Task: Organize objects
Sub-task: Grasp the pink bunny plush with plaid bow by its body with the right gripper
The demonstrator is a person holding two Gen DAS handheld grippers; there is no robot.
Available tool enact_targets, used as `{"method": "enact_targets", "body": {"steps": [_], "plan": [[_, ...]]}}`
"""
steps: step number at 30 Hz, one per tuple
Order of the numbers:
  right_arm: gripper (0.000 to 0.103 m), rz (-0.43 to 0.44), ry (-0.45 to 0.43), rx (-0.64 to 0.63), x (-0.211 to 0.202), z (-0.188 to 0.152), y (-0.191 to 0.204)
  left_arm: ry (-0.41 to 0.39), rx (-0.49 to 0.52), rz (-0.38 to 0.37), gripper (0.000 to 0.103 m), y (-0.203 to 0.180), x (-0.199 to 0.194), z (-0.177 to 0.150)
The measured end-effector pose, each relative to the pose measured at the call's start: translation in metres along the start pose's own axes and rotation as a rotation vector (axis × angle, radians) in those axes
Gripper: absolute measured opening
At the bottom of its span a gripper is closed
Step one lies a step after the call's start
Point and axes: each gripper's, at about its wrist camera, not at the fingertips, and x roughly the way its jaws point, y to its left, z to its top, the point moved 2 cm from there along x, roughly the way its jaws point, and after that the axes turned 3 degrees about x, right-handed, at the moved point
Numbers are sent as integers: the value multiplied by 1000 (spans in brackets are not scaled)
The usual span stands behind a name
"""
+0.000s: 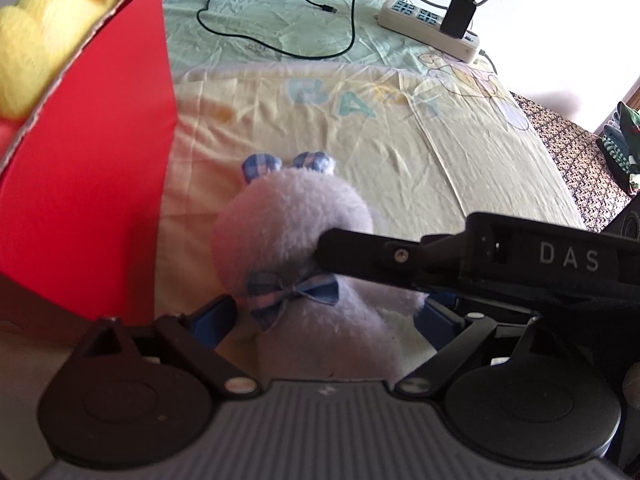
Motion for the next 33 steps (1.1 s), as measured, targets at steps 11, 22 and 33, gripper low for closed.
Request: {"method": "enact_targets", "body": {"steps": [11, 22, 33], "plan": [[48, 20, -12, -2, -8, -4, -5, -32, 17, -27, 96, 0, -1, -4], [46, 26, 1, 8, -4, -3, -3, -68, -20, -106, 93, 5, -4, -8], [42, 47, 35, -1, -5, -6, 1, -93, -26, -136, 83, 10, -11, -11]]}}
